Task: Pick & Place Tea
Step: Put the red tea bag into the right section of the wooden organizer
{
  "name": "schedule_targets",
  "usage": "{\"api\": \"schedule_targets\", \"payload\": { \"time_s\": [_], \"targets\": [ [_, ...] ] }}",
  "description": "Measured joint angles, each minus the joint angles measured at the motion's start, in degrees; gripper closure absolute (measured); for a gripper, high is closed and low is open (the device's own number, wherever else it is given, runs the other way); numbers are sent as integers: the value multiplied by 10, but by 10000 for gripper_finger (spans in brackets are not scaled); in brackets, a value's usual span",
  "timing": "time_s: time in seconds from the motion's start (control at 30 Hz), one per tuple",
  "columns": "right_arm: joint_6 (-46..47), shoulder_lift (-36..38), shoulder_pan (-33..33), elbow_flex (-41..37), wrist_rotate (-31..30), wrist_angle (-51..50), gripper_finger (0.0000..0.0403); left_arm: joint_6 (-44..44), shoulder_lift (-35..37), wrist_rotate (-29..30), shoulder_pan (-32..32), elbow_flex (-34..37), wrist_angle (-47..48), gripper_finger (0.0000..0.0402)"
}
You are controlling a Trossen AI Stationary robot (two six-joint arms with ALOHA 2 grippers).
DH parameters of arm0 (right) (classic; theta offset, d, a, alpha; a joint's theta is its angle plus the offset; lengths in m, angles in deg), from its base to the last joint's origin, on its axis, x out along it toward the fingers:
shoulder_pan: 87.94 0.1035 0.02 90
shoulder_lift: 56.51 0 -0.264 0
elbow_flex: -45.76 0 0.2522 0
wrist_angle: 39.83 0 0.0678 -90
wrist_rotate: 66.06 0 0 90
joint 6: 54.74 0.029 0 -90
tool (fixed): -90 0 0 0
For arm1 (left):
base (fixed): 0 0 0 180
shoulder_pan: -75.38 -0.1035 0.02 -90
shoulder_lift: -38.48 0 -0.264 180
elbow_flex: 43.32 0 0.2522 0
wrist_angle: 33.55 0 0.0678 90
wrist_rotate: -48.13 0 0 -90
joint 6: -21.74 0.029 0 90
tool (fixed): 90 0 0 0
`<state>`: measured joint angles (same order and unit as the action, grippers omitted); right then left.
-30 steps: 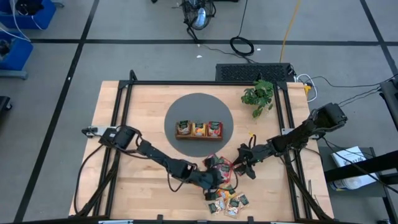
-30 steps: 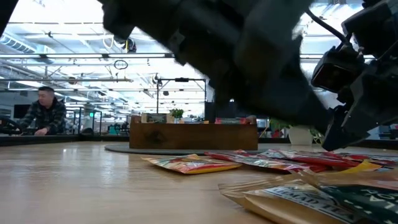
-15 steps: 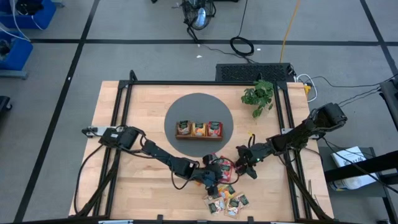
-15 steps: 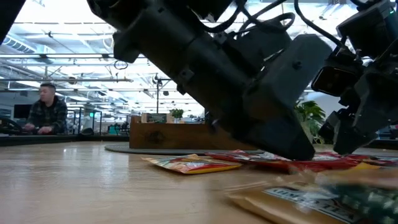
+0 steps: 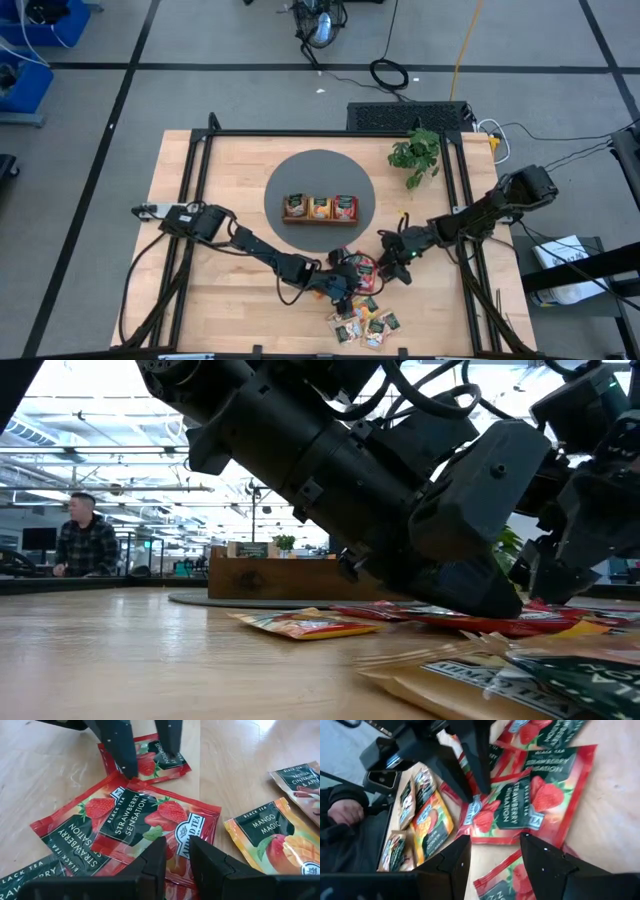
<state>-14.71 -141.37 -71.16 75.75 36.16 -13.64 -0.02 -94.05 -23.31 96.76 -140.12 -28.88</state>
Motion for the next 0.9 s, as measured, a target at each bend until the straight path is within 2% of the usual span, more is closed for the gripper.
{"api": "schedule_targets", "payload": {
  "time_s": [0.33, 0.47, 0.7, 0.9],
  "targets": [
    [-8, 2, -26, 3, -1, -48, 241, -1, -12, -2, -1, 0, -11, 314],
    [5, 2, -21, 9, 16, -63, 241, 3, -12, -2, -2, 0, -11, 314],
    [41, 1, 6, 49, 29, -170, 241, 9, -12, -4, -5, 1, -16, 314],
    [37, 0, 9, 65, 33, -182, 241, 20, -13, -3, -7, 1, -20, 314]
  ]
}}
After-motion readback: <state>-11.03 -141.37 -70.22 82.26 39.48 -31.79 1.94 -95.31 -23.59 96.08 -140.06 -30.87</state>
